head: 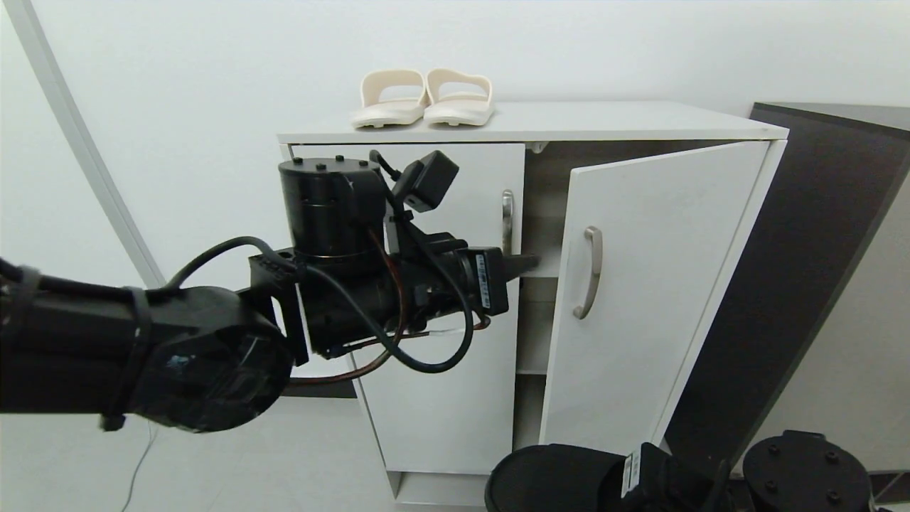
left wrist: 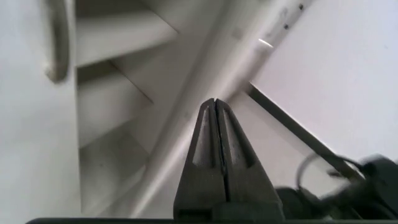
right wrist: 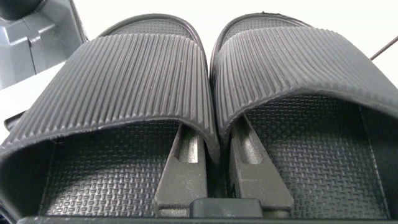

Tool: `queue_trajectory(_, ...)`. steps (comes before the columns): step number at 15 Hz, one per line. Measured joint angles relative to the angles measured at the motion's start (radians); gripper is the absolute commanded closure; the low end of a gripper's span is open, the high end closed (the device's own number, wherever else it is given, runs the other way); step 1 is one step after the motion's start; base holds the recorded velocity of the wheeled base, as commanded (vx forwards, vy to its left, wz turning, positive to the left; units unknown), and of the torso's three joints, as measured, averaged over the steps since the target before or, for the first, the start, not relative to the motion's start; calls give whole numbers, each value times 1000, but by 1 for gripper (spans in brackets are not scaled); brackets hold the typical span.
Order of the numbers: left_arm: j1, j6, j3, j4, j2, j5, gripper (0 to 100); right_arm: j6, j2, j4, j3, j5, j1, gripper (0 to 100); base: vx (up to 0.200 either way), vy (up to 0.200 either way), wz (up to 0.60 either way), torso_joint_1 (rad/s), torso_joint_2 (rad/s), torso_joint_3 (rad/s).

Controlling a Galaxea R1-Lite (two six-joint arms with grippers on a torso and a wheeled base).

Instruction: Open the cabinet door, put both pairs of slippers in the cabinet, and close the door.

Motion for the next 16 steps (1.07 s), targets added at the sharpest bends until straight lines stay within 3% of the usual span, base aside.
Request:
queue_trajectory(5, 23, -28, -180, -16, 162, 8, 100, -3, 3, 0, 2, 0, -1, 100, 0, 0, 0, 0, 0, 0)
queue_trajectory(8, 24, -36, -230, -20, 231, 8, 100, -4, 5, 1, 2, -1, 0, 100, 0, 0, 0, 0, 0, 0)
queue_trajectory(13, 16, -38, -231, -34, 267, 35, 100, -18, 15, 3, 12, -1, 19, 100, -160, 0, 0, 4, 4, 3)
queue_trajectory(16, -61, -36, -137, -164, 251, 38, 100, -19, 21, 0, 28, 1, 30, 100, -200, 0, 0, -2, 4, 4)
